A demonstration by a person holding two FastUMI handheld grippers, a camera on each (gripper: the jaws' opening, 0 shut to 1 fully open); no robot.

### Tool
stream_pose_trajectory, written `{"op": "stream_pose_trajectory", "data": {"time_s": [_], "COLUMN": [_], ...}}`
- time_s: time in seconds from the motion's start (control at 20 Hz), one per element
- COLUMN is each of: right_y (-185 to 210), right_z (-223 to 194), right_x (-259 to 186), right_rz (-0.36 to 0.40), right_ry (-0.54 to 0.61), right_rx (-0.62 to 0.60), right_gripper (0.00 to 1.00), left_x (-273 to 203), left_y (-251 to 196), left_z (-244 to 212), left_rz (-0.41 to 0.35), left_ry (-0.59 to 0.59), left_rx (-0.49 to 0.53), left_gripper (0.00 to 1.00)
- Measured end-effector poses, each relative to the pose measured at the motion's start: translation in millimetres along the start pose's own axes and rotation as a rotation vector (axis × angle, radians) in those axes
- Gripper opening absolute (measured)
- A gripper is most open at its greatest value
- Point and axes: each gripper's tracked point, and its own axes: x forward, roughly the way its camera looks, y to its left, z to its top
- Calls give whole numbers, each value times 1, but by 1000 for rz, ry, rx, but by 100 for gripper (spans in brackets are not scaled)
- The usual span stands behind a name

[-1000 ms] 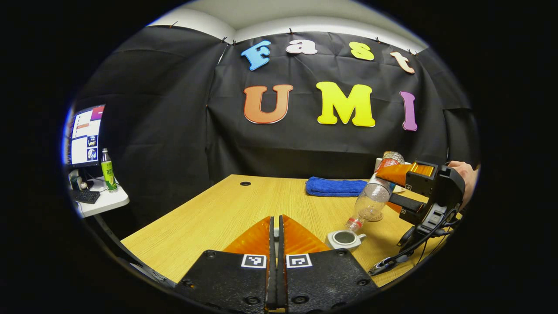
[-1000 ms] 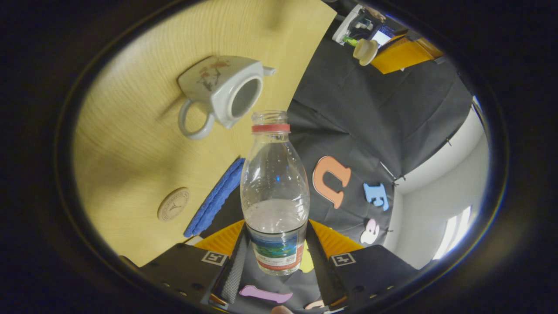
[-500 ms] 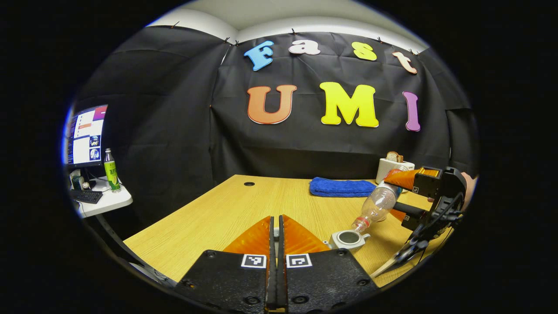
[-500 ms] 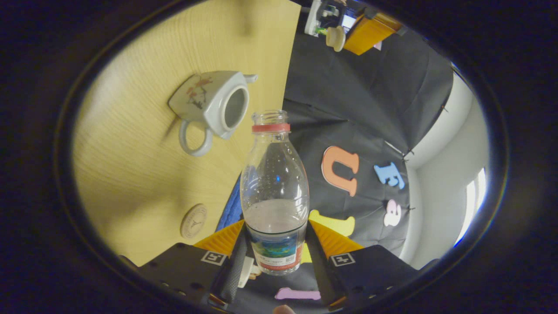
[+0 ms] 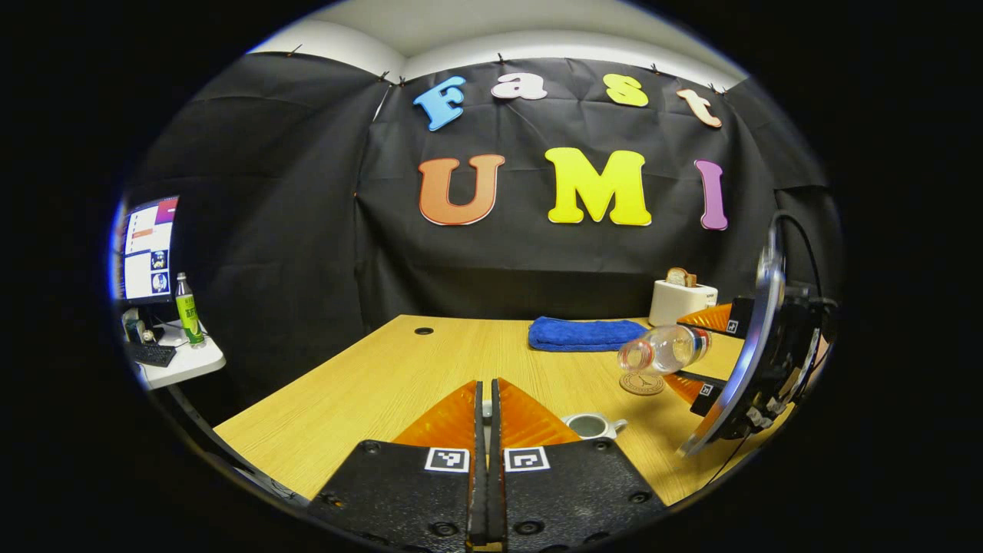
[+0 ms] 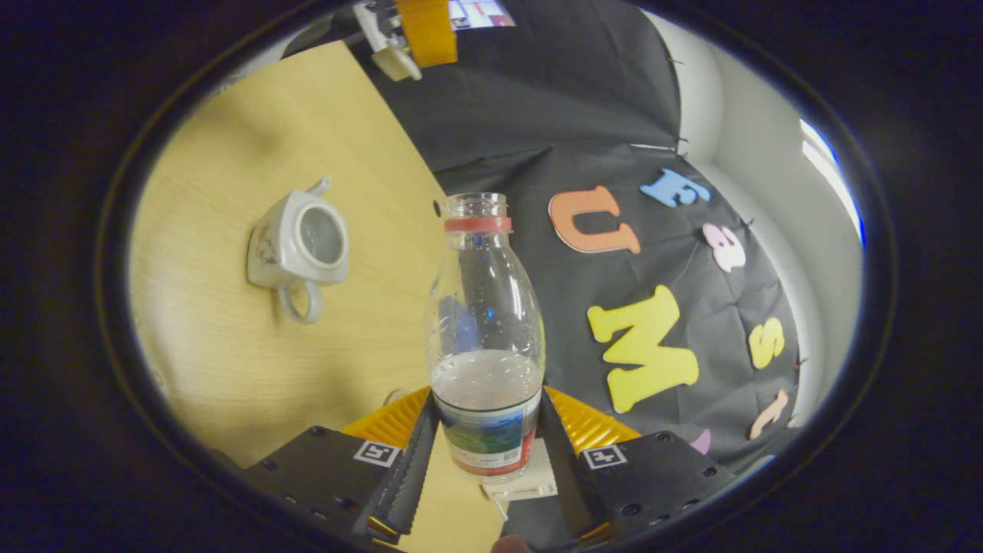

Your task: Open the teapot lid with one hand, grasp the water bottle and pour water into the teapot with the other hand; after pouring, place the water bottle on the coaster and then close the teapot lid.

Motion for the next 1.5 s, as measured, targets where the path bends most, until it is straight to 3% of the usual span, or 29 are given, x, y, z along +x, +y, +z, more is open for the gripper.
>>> {"op": "stream_pose_trajectory", "data": {"time_s": [0.45,0.7,1.05,1.5], "right_y": [-45,-54,-29,-5], "right_z": [-28,-42,-66,-64], "right_x": [21,54,101,123], "right_rz": [50,72,107,151], "right_ry": [33,50,95,115], "right_rx": [754,1085,1242,1258], "right_gripper": [71,71,71,71], "left_x": [-5,-6,-7,-2], "left_y": [-39,-40,-30,-21], "left_z": [1,-3,-6,-14], "left_rz": [-51,-52,-30,-12], "left_ry": [2,4,8,25], "left_rx": [29,22,21,18], "left_gripper": [3,3,3,3]}}
